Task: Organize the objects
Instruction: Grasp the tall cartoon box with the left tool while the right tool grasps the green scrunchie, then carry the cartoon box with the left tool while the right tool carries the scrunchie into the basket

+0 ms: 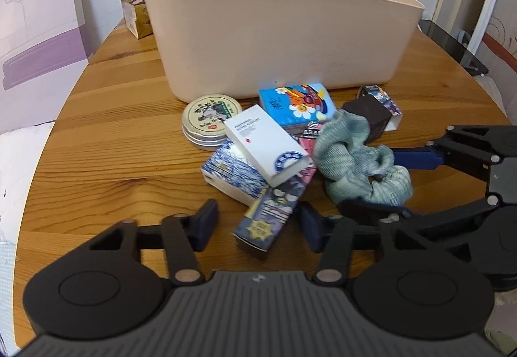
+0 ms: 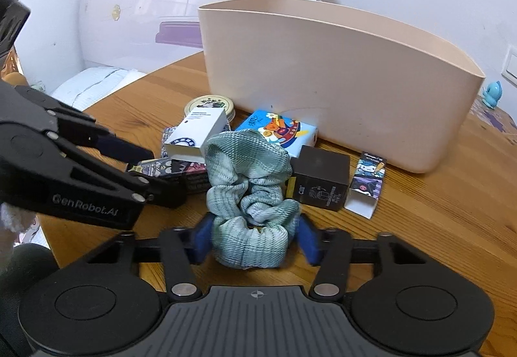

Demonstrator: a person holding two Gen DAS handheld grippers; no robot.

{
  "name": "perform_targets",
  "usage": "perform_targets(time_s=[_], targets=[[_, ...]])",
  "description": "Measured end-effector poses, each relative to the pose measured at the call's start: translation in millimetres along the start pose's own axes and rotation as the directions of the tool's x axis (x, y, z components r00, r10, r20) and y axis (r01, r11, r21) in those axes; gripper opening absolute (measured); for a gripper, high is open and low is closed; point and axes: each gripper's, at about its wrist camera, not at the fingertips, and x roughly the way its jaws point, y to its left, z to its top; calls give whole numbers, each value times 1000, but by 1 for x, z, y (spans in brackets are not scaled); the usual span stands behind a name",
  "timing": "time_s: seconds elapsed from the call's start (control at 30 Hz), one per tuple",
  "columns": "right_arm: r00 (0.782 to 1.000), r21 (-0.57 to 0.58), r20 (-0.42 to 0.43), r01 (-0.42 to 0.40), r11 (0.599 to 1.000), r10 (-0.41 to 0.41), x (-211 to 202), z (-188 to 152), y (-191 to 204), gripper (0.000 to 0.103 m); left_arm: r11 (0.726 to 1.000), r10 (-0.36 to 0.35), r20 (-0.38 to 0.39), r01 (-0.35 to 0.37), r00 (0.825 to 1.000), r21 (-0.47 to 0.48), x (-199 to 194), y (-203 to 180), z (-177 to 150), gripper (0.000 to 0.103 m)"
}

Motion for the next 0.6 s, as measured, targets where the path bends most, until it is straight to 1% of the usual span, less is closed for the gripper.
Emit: perform_targets(time_s=[0.07, 0.17, 0.3, 0.47, 0.6], targets=[[1000, 12, -8, 4, 1000, -3, -3, 0, -4, 34, 1000, -12, -6, 12, 1000, 11, -3, -3, -2, 40], [1000, 32, -18, 6, 999, -6, -8, -2, -8, 30, 1000, -19, -13, 20, 1000, 16, -7, -7, -5, 36], [1000, 45, -29, 11, 999, -9, -11, -6, -11, 29, 999, -48, -18, 48, 999, 13, -12, -11, -9, 30], [1000, 66, -20, 11, 998, -10, -22, -8, -17, 28, 997, -69, 0, 69, 998, 26, -24, -19, -12, 25], [1000, 80, 10, 16, 997, -17, -33, -4, -21, 27, 997, -59, 28, 58, 998, 50, -36, -29, -11, 24]])
